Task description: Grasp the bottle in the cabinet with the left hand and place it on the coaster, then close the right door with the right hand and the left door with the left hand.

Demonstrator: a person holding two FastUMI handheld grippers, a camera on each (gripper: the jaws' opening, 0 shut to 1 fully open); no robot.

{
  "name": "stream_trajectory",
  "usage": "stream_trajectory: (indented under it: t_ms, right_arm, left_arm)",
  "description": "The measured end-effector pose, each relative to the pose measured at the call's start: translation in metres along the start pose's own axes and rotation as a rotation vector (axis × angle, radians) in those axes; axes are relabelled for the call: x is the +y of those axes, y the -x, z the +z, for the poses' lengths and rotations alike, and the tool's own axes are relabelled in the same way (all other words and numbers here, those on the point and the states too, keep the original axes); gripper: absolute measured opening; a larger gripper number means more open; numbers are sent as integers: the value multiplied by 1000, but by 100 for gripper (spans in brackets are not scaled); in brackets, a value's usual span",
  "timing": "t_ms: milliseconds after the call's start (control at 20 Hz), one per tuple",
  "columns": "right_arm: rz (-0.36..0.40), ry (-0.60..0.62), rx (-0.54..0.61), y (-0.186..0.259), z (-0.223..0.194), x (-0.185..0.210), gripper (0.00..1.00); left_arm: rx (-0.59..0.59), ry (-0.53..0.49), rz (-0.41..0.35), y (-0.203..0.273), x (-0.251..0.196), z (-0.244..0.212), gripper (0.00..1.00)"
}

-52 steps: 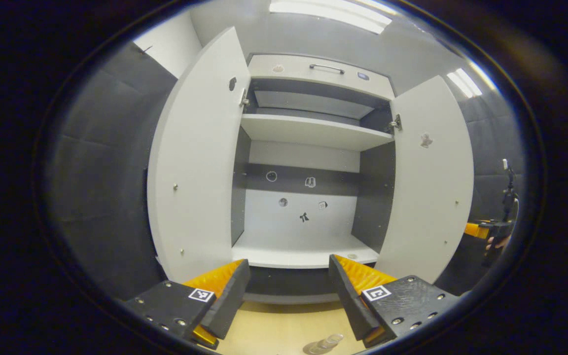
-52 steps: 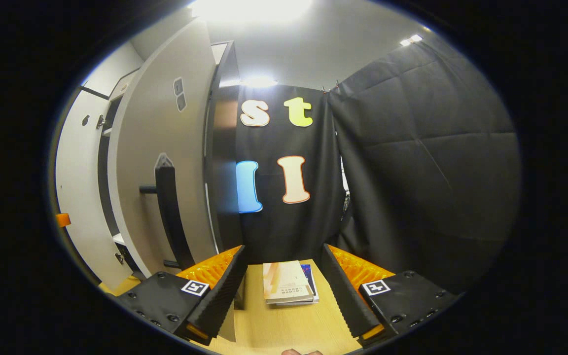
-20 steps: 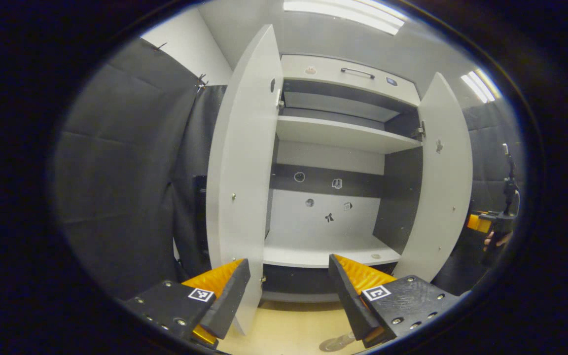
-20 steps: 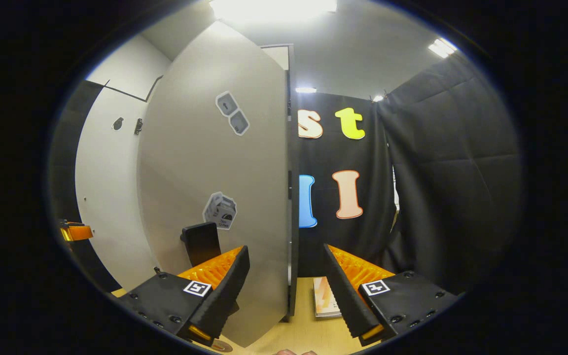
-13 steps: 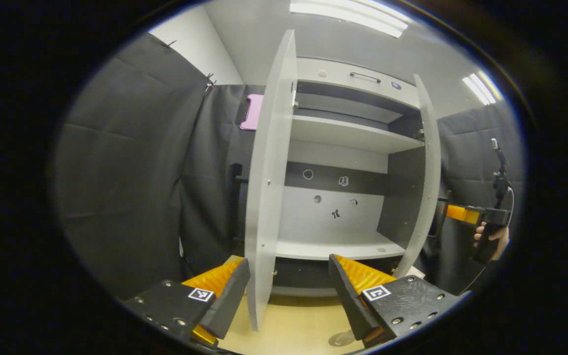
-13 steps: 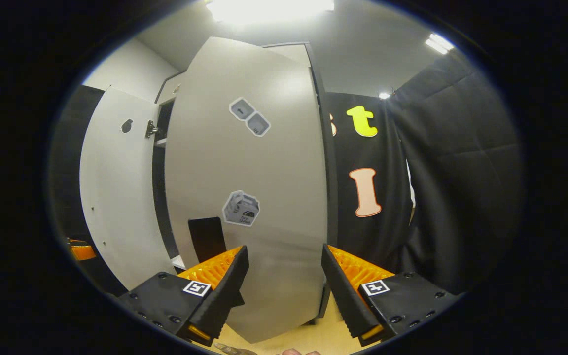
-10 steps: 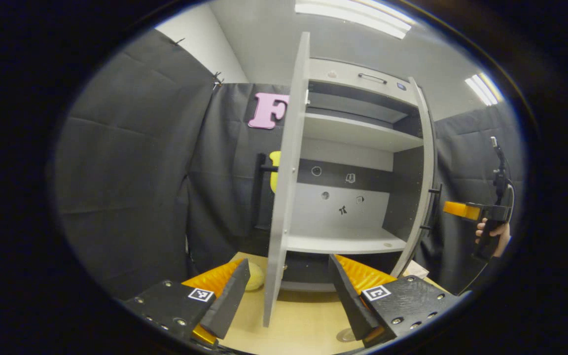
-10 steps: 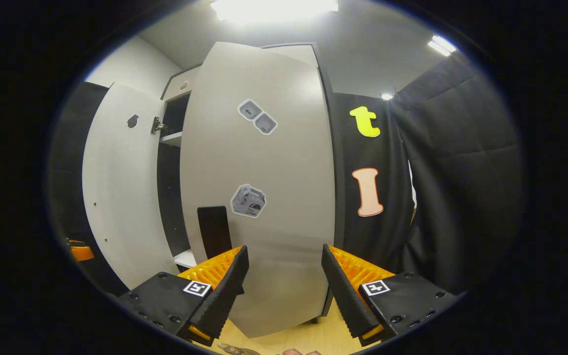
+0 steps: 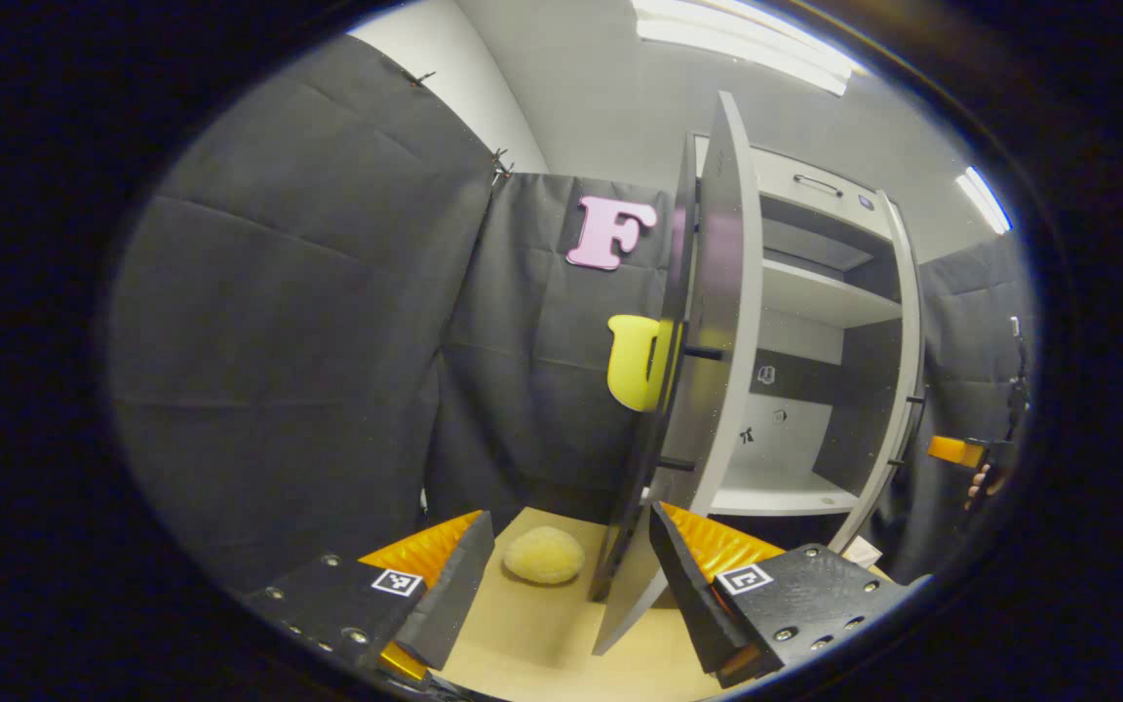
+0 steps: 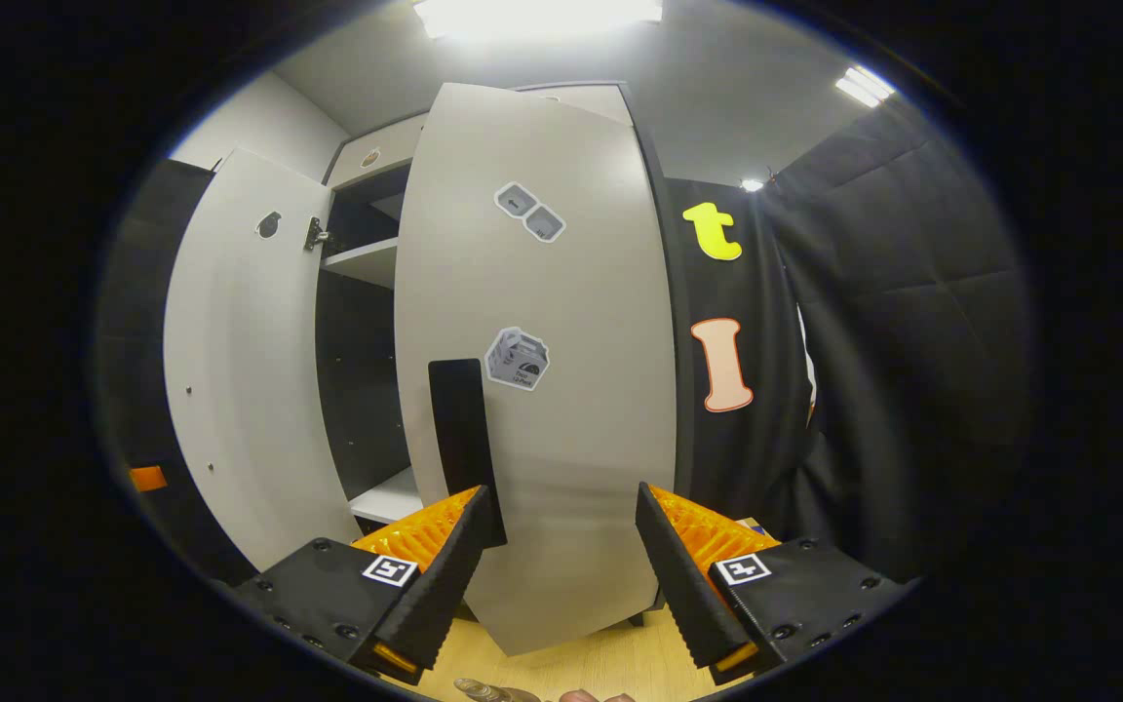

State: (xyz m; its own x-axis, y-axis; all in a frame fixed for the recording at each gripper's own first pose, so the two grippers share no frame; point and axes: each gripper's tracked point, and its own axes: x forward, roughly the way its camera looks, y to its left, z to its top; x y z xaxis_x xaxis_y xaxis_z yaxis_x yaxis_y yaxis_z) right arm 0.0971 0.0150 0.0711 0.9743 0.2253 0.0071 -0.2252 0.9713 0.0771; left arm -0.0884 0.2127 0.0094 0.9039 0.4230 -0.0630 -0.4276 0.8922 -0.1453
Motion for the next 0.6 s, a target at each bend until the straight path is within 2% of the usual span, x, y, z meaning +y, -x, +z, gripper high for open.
stream_trajectory:
  t_ms: [100, 250, 400, 600]
  right_arm:
    - [-8, -5, 10, 3, -7, 1, 95]
    - [-18, -15, 24, 9, -16, 2, 95]
    - [-28, 3, 47, 16, -28, 1, 95]
    - [-48, 16, 75, 31, -48, -5, 95]
  left_arm:
    - [-3, -26, 28, -11, 16, 4, 93]
    - [17, -61, 13, -33, 26, 6, 93]
    - [6, -80, -8, -57, 30, 18, 93]
    - [-21, -67, -78, -87, 28, 42, 92]
